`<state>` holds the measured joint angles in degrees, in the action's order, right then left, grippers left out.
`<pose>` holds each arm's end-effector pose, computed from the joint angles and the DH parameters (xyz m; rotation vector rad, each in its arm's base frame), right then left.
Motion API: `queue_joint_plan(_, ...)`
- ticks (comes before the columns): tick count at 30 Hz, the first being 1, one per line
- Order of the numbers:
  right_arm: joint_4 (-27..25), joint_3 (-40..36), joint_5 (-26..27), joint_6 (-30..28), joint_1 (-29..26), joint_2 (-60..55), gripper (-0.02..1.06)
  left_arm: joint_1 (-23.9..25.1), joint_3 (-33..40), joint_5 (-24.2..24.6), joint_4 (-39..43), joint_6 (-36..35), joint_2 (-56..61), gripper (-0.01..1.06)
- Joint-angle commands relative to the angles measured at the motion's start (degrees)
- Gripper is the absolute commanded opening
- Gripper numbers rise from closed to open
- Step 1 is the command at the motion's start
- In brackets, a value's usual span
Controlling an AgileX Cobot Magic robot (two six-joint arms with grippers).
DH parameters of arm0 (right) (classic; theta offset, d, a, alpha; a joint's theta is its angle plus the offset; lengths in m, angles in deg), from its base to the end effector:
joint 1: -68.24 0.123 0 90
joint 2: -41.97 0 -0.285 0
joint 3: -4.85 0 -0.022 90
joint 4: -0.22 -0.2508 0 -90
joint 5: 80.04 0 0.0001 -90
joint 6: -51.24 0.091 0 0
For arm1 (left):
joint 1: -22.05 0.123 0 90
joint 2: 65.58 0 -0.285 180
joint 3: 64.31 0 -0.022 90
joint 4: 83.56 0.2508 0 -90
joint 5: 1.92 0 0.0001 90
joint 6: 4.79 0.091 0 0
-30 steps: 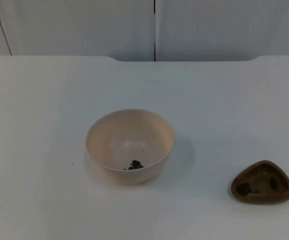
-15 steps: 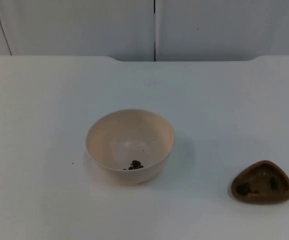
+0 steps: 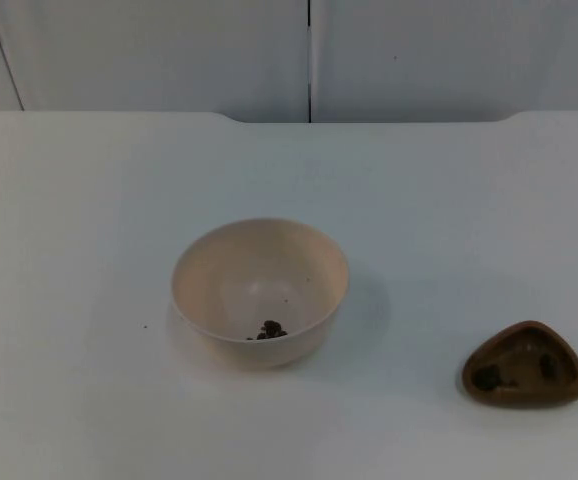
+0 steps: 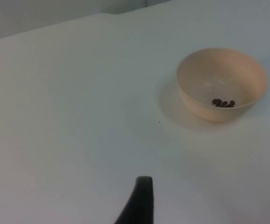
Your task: Pick up the bowl with the left hand and pour the coffee beans from the cup into the bowl with the right hand.
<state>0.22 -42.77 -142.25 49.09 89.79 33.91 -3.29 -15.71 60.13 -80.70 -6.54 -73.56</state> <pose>-0.0066 -0.0026 0.2799 -0.4239 2.0202 0.2094 -0.0030 0.0059 0.2755 0.4218 2.0342 -0.2302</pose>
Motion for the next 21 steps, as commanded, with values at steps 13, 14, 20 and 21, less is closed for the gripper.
queue_joint_plan(13, 0.0, -0.2, 0.4, 0.1, -0.2, 0.3, 1.05, 0.1, 0.3, -0.4, -1.0, 0.5, 0.2, 1.05)
queue_joint_plan(14, 0.0, -0.2, 0.4, 0.1, -0.2, 0.3, 1.05, 0.1, 0.3, -0.4, -1.0, 0.5, 0.2, 1.05)
queue_joint_plan(20, 0.0, -0.2, 0.4, 0.1, -0.2, 0.3, 1.05, 0.1, 0.3, -0.4, -1.0, 0.5, 0.2, 1.05)
queue_joint_plan(21, 0.0, -0.2, 0.4, 0.1, -0.2, 0.3, 1.05, 0.1, 0.3, -0.4, -1.0, 0.5, 0.2, 1.05)
